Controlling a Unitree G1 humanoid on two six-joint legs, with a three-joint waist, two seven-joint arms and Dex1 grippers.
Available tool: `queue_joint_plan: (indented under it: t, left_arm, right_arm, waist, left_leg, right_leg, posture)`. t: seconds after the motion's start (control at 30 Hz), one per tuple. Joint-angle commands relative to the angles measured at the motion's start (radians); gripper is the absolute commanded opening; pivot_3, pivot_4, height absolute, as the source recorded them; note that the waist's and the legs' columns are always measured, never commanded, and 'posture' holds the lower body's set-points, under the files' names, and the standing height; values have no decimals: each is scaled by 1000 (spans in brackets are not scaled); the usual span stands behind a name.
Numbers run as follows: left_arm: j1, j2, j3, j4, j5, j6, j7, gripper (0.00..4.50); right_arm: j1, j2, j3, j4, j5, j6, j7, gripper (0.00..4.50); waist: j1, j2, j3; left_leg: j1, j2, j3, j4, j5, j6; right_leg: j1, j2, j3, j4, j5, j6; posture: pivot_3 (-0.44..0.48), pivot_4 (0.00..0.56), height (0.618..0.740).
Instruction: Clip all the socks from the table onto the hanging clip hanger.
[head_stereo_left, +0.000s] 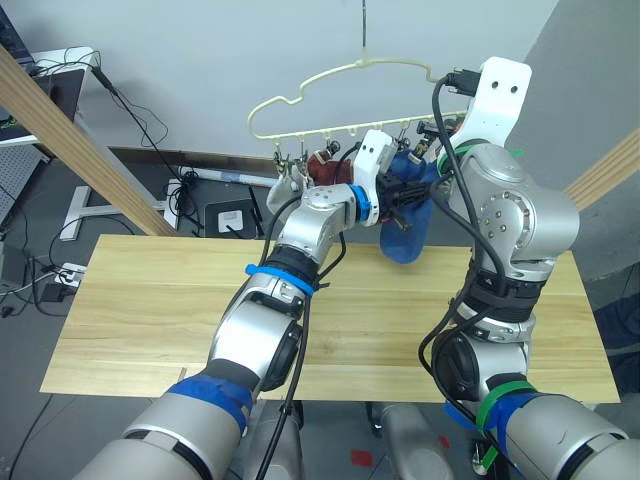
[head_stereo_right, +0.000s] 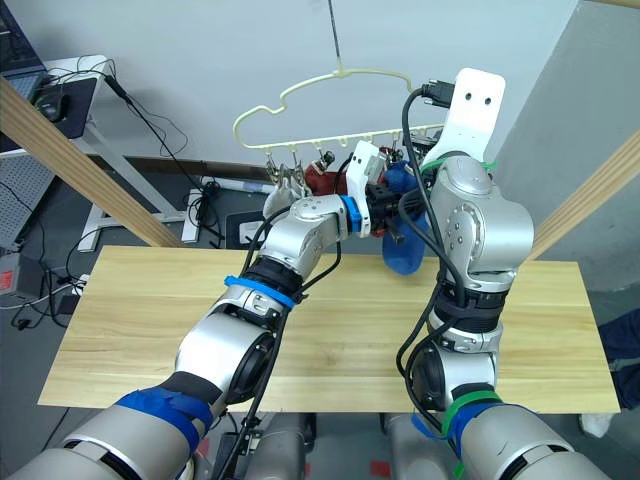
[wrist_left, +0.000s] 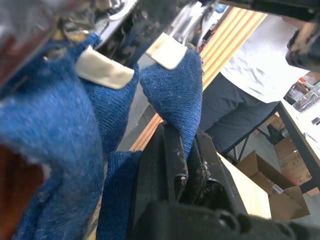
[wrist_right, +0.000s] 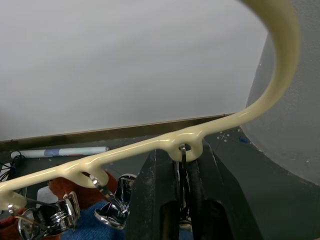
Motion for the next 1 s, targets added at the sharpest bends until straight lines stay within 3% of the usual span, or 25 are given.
queue_joint_plan:
  t: [0.03, 0.33, 0.43, 0.57, 0.6, 0.63, 0.87, 1.0]
  left_arm:
    - [-44, -19, 17, 8, 5, -34, 10, 26]
    - [-65, -25, 32, 39, 7, -52, 14, 26]
    - [-66, -26, 35, 37, 6, -49, 13, 0]
    - [-66, -27, 39, 32, -1, -34, 6, 0]
    - [-66, -27, 40, 29, -4, -25, 2, 0]
    - [-65, -27, 41, 24, -7, -16, -4, 566]
    - [-23, -13, 23, -68, -4, 53, -42, 2692]
    - [72, 28, -22, -242, -5, 145, -82, 3902]
  right_arm:
    - [-14, 3, 0, -61, 5, -5, -2, 0]
    - [-10, 7, -2, -61, 9, -4, 3, 0]
    - [-8, 13, -4, -64, 12, 2, 5, 854]
    - [-7, 18, -4, -67, 11, 10, 4, 2434]
    - [-6, 18, -3, -68, 11, 11, 4, 2434]
    - [-5, 18, -2, -70, 11, 12, 5, 2462]
    - [28, -24, 7, -113, 12, 51, 45, 2462]
    - [79, -80, 27, -168, 29, 101, 110, 2462]
  waist:
    - [-1, 0, 0]
    - [-8, 0, 0]
    - [-10, 0, 0]
    - [-11, 0, 0]
    - [-11, 0, 0]
    - [-11, 0, 0]
    - [-10, 0, 0]
    - [-12, 0, 0]
  left_leg:
    - [0, 0, 0, 0, 0, 0]
    - [0, 0, 0, 0, 0, 0]
    - [0, 0, 0, 0, 0, 0]
    - [0, 0, 0, 0, 0, 0]
    - [0, 0, 0, 0, 0, 0]
    - [0, 0, 0, 0, 0, 0]
    - [0, 0, 0, 0, 0, 0]
    - [0, 0, 0, 0, 0, 0]
  right_leg:
    - [0, 0, 0, 0, 0, 0]
    - [0, 0, 0, 0, 0, 0]
    - [0, 0, 0, 0, 0, 0]
    - [0, 0, 0, 0, 0, 0]
    - [0, 0, 0, 0, 0, 0]
    - [0, 0, 0, 0, 0, 0]
    - [0, 0, 0, 0, 0, 0]
    - [0, 0, 0, 0, 0, 0]
  posture:
    - [-94, 332, 740]
    - [-94, 332, 740]
    - [-91, 330, 740]
    - [-91, 330, 740]
    - [-91, 330, 740]
    - [-91, 330, 740]
    - [-92, 329, 740]
    - [-91, 317, 740]
